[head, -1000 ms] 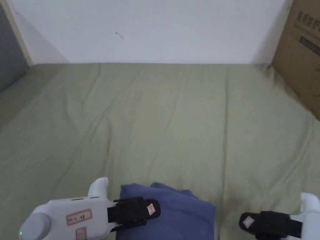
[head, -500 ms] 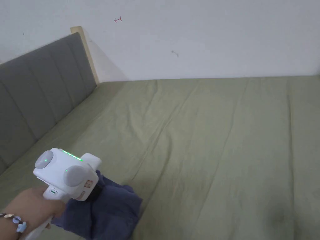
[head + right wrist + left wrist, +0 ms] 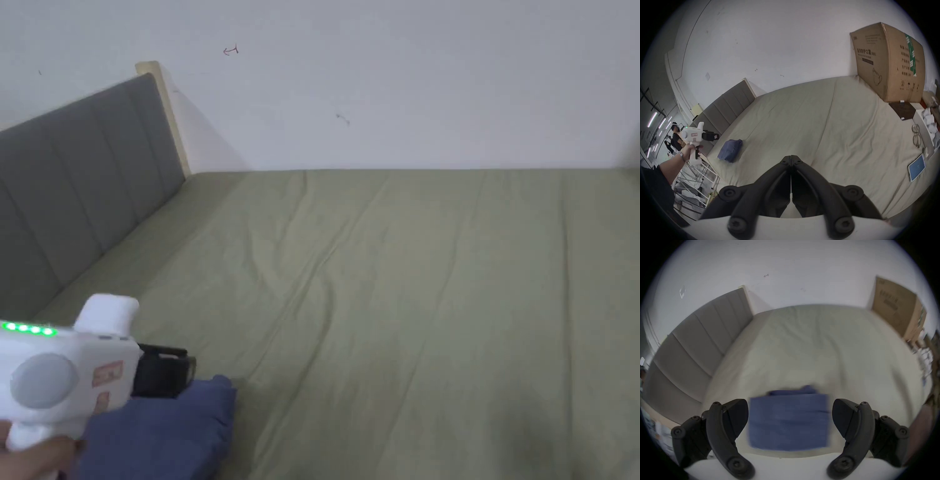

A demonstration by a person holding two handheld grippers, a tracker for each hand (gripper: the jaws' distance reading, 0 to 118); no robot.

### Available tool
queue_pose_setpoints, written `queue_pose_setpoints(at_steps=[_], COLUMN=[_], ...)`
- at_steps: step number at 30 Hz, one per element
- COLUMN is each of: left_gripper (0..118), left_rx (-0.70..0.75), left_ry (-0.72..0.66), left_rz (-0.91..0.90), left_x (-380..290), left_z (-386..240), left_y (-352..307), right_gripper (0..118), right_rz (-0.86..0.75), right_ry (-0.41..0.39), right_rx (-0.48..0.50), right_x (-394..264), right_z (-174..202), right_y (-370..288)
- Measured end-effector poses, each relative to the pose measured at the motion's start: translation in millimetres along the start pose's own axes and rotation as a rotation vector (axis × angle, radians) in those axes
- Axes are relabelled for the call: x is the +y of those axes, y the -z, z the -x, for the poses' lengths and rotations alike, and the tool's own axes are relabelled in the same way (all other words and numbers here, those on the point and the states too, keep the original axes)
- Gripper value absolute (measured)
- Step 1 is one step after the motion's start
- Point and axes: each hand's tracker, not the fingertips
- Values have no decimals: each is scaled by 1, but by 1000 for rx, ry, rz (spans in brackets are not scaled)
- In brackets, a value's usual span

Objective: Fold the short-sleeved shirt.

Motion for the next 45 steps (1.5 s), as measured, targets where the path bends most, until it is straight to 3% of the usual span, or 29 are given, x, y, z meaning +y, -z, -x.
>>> queue_pose_setpoints(at_steps=[1, 2, 4, 5, 8, 11, 15, 17, 19, 21, 22, 24, 27, 32, 34, 35, 37, 38, 39, 45], left_gripper=[107, 96, 22, 0, 0, 0, 0, 0, 0, 0, 0, 0, 0, 0, 5, 17, 68, 102, 118, 118], left_rx=[-20, -80, -169, -185, -294, -236, -246, -182, -65, -93, -100, -57, -38, -21, -38, -72, -112, -94, -77, -87], left_ry=[-10, -9, 2, 2, -41, 11, -53, -58, -20, -14, -11, 28, 63, 56, 38, 36, 37, 39, 43, 42], left_rz=[-2, -45, -122, -147, -256, -392, -560, -666, -762, -842, -852, -871, -865, -858, -854, -844, -837, -825, -794, -819], left_x=[-8, -19, -34, -40, -46, -38, -22, -17, -15, -20, -22, -28, -36, -42, -42, -42, -43, -42, -40, -53], left_z=[-18, -32, -73, -96, -148, -197, -228, -238, -250, -255, -258, -267, -273, -276, -275, -273, -272, -274, -276, -274], left_y=[-6, -7, -21, -27, -46, -70, -102, -120, -134, -146, -149, -155, -158, -163, -165, -165, -165, -165, -163, -177], right_gripper=[0, 0, 0, 0, 0, 0, 0, 0, 0, 0, 0, 0, 0, 0, 3, 14, 81, 107, 118, 118], right_rz=[-13, -30, -41, -36, -36, -144, -437, -607, -779, -874, -864, -812, -703, -718, -720, -723, -732, -731, -731, -646], right_ry=[-14, -30, -56, -75, -111, -185, -210, -238, -277, -290, -267, -217, -222, -225, -251, -256, -261, -260, -256, -255], right_rx=[-3, -12, -26, -32, -54, -105, -152, -185, -250, -371, -396, -357, -346, -379, -415, -418, -421, -423, -432, -397], right_x=[1, 2, 4, 6, 11, 18, 24, 21, 8, -5, -7, -11, -9, -14, -14, -14, -16, -16, -16, -9], right_z=[2, 4, 9, 10, 13, 20, 29, 33, 35, 33, 32, 26, 18, 16, 17, 18, 19, 20, 21, 26], right_y=[-1, -3, -6, -7, -16, -36, -74, -91, -98, -102, -102, -100, -96, -97, -96, -96, -94, -93, -93, -86])
